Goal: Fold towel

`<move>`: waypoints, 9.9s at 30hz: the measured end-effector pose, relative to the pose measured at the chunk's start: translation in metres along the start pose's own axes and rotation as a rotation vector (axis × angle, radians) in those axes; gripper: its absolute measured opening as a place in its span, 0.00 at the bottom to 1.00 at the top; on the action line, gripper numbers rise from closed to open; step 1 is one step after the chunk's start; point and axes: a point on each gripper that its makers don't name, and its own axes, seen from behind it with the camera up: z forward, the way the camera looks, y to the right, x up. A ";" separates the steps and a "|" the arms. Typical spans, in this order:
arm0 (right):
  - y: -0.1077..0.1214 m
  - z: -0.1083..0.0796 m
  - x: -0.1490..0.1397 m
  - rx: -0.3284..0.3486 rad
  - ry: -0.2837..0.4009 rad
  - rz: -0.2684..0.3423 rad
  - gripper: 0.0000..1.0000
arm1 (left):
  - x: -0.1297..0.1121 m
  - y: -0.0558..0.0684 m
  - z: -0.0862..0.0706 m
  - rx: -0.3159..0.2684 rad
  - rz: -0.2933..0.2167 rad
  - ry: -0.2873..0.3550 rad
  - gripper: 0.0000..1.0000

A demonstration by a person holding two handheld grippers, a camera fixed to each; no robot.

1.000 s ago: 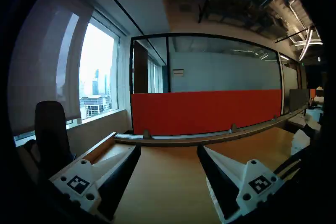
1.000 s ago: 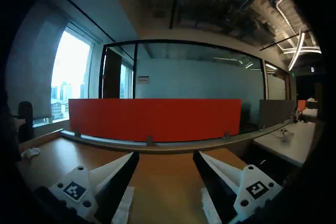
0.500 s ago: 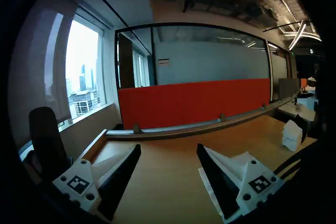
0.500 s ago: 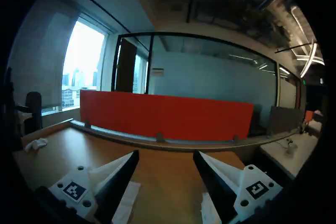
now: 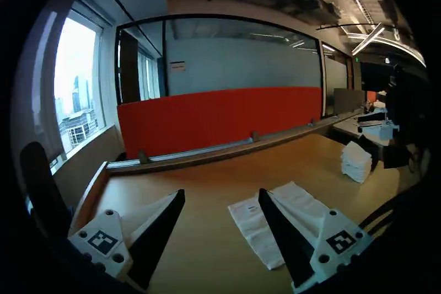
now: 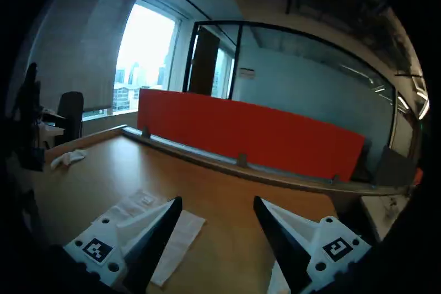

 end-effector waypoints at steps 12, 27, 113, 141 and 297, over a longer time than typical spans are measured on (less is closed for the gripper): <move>-0.038 0.006 -0.025 0.172 -0.106 -0.079 1.00 | -0.022 0.037 0.007 -0.175 0.045 -0.081 0.99; -0.078 0.012 -0.080 0.334 -0.241 -0.142 1.00 | -0.072 0.071 0.020 -0.309 0.141 -0.186 0.99; -0.135 0.024 -0.280 0.514 -0.570 -0.151 0.54 | -0.279 0.132 0.069 -0.415 0.197 -0.624 0.67; -0.136 0.030 -0.269 0.502 -0.549 -0.115 0.17 | -0.271 0.138 0.070 -0.377 0.132 -0.649 0.17; -0.058 0.081 -0.209 0.337 -0.558 -0.050 0.97 | -0.197 0.096 0.131 -0.191 0.003 -0.589 0.97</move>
